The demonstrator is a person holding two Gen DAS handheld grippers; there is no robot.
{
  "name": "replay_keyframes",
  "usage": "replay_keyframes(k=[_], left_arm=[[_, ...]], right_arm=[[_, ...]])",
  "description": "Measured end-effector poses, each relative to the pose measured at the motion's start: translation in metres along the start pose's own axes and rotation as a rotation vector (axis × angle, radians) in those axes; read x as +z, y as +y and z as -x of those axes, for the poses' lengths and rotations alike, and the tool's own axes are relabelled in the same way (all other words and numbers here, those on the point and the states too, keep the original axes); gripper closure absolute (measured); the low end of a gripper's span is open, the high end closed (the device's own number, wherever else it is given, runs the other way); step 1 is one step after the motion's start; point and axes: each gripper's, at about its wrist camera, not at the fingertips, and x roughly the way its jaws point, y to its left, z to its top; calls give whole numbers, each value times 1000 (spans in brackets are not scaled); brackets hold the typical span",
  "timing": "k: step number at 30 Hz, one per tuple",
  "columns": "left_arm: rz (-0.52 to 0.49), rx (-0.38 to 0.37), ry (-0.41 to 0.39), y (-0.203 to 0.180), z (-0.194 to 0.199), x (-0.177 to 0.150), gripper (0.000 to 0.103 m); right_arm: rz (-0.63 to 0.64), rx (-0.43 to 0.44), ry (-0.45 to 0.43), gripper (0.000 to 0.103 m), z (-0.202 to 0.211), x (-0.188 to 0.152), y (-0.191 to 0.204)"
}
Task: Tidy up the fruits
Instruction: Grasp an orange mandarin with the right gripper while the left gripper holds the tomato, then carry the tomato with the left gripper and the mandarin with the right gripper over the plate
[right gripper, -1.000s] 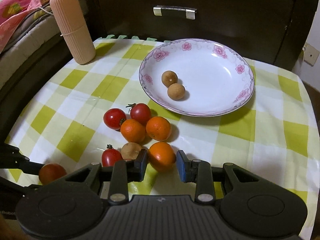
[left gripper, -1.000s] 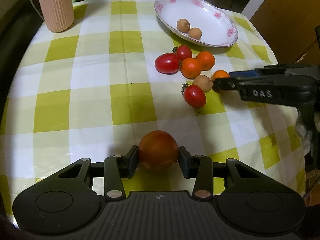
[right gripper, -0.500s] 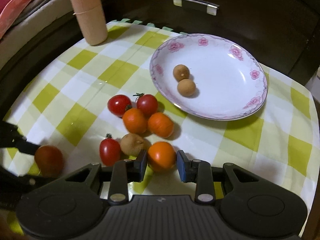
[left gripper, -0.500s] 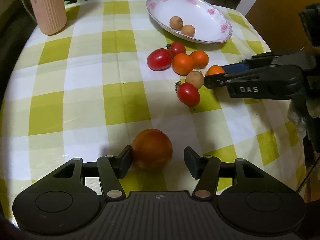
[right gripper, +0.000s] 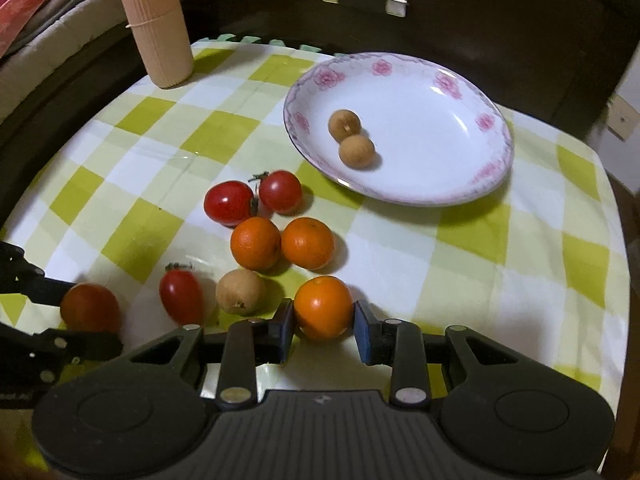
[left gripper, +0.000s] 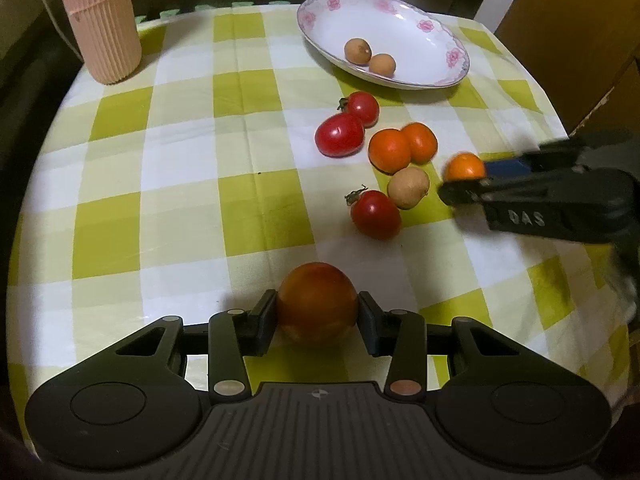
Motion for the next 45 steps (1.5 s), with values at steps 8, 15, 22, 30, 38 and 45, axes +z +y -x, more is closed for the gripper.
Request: replay_keyframes(k=[8, 15, 22, 30, 38, 45], left_arm=[[-35, 21, -8, -5, 3, -7, 53], [-41, 21, -12, -5, 1, -9, 52], [-47, 16, -17, -6, -1, -9, 33], [-41, 24, -25, -4, -2, -9, 35], [-37, 54, -21, -4, -1, -10, 41], [-48, 102, -22, -6, 3, -17, 53]], right_arm=[[-86, 4, 21, 73, 26, -39, 6], [-117, -8, 15, 73, 33, -57, 15], [-111, -14, 13, 69, 31, -57, 18], [-115, 12, 1, 63, 32, -59, 17], [-103, -7, -1, 64, 32, -61, 21], [-151, -58, -14, 73, 36, -67, 23]])
